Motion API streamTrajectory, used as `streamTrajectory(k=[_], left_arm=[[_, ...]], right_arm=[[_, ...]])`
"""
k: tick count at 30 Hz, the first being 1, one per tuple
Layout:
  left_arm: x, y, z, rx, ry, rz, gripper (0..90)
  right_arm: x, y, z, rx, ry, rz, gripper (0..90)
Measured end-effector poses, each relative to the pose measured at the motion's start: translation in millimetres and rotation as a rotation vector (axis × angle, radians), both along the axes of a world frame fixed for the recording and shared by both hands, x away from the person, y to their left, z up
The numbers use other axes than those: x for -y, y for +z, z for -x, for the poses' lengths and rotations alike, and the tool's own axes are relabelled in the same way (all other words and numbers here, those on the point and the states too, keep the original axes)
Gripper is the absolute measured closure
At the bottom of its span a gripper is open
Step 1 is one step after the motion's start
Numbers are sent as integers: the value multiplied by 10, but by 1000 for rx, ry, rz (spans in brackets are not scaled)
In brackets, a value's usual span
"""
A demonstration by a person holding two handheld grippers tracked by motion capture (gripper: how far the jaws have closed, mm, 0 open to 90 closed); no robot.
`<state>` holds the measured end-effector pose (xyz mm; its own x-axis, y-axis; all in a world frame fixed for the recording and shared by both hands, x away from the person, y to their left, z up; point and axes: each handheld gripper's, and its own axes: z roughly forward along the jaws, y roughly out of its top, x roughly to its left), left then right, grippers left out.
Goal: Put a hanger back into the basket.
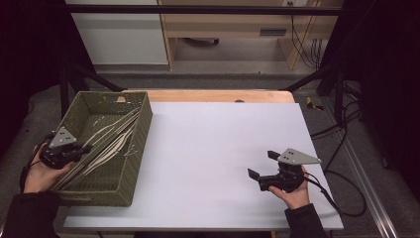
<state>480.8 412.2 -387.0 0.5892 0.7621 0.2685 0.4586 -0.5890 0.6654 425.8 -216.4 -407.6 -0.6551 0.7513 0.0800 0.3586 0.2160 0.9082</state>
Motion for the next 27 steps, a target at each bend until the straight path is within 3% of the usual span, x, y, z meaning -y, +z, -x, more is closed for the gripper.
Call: streamTrajectory(k=[1, 2, 3, 4, 10, 14, 17, 21, 22, 23, 25, 26, 27], left_arm=[[29, -17, 7, 5, 2, 21, 766], [24, 4, 10, -19, -19, -8, 758], [35, -1, 13, -21, -23, 6, 739], [73, -28, 22, -18, -15, 54, 718], [147, -63, 37, -74, -56, 51, 613], [169, -64, 44, -75, -71, 45, 591], [170, -28, 67, -62, -83, 56, 544], [176, 95, 127, -15, -114, 62, 496], [200, 122, 149, 5, -109, 91, 485], [204, 174, 165, 14, -124, 79, 473], [253, 255, 205, 52, -132, 123, 440], [306, 299, 231, 79, -125, 171, 421], [330, 335, 244, 91, -126, 177, 402]], right_arm=[[1, -1, 2, -1, 4, 2, 52], [2, -1, 4, -2, 5, 3, 52], [3, -1, 3, -2, 4, 4, 52], [3, -1, 2, -1, 4, 4, 52], [2, -1, 5, -2, 5, 4, 52], [2, -2, 5, -2, 5, 7, 51], [3, 0, 7, -3, 5, 5, 51], [-1, 0, 6, -2, 0, 1, 51], [1, 0, 6, -1, 3, 3, 51], [0, 0, 6, -1, 1, 2, 51], [0, 1, 6, 1, 2, 0, 51], [1, 2, 7, 2, 3, -1, 51], [2, 5, 9, 3, 4, -5, 51]])
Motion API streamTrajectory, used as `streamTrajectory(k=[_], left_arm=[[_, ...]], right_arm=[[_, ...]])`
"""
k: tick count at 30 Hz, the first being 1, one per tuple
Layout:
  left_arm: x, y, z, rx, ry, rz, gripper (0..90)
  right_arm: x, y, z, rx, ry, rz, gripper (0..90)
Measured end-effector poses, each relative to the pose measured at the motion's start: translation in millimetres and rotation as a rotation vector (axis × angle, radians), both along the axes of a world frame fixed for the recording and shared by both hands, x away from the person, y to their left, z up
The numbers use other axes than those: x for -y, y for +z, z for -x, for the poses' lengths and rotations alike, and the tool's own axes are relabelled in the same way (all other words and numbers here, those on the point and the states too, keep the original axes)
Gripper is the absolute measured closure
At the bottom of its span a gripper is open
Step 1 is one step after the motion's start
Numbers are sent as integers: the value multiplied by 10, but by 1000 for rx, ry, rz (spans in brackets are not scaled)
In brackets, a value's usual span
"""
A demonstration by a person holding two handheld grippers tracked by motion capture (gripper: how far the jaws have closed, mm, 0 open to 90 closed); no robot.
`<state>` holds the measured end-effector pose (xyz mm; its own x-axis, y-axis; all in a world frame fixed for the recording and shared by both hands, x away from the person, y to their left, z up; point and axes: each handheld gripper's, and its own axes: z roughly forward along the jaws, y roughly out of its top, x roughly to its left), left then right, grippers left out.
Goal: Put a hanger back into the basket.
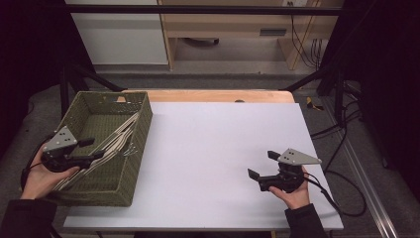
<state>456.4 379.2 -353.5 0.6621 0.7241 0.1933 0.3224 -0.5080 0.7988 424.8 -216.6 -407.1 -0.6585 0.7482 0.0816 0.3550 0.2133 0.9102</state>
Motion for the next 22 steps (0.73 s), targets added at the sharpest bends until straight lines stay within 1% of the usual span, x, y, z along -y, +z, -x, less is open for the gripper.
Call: streamTrajectory(k=[1, 3, 5, 8, 9, 11, 15, 17, 22], left_arm=[[47, 39, 17, 16, 9, 24, 384], [148, 110, 50, 43, 15, 73, 313], [255, 167, 82, 61, 27, 116, 251], [422, 219, 148, 82, 7, 192, 177], [479, 231, 168, 87, 1, 203, 149], [600, 237, 217, 96, 4, 236, 106], [820, 218, 293, 106, -6, 301, 78], [915, 185, 325, 101, -14, 336, 69], [1051, 78, 382, 93, -42, 366, 66]], right_arm=[[1, 2, 2, 0, 1, -1, 51], [6, 7, 7, 4, 2, -4, 48], [12, 15, 16, 7, 0, -10, 44], [28, 31, 29, 16, -2, -20, 39], [33, 37, 34, 18, -2, -24, 38], [50, 51, 46, 26, -1, -30, 34], [72, 73, 66, 34, -4, -44, 33], [89, 81, 79, 37, -4, -47, 33], [133, 105, 115, 45, -9, -68, 31]])
